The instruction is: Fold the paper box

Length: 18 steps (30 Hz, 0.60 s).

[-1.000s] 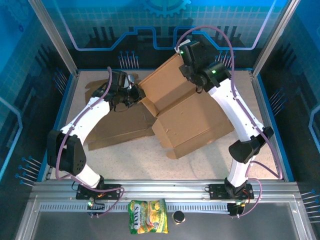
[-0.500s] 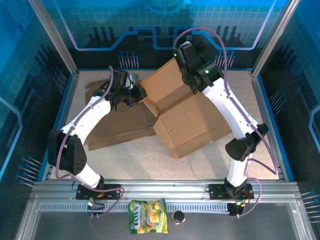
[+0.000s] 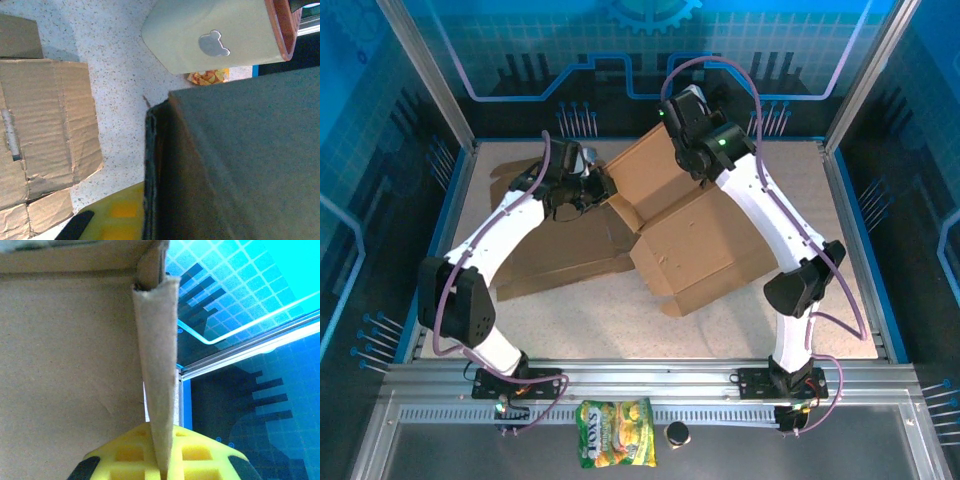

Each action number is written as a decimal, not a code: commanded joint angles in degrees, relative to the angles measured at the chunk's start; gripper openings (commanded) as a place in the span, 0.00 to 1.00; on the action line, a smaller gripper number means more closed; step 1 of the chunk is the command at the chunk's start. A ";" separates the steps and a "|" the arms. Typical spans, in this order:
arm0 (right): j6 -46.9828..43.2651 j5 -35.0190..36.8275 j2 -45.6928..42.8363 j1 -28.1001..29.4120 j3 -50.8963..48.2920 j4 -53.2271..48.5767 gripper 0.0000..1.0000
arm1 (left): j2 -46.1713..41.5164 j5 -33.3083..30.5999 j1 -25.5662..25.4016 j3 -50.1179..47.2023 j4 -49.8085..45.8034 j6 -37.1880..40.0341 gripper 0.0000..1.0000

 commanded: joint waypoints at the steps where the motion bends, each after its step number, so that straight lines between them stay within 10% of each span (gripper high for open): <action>1: -0.05 6.23 -0.46 -0.39 1.10 0.67 0.02 | 0.17 0.53 0.21 2.60 -1.15 -0.22 0.00; 18: 10.79 -2.92 -2.16 0.38 -1.45 -6.46 0.00 | 2.22 -2.88 -3.43 -1.49 1.79 -1.18 0.10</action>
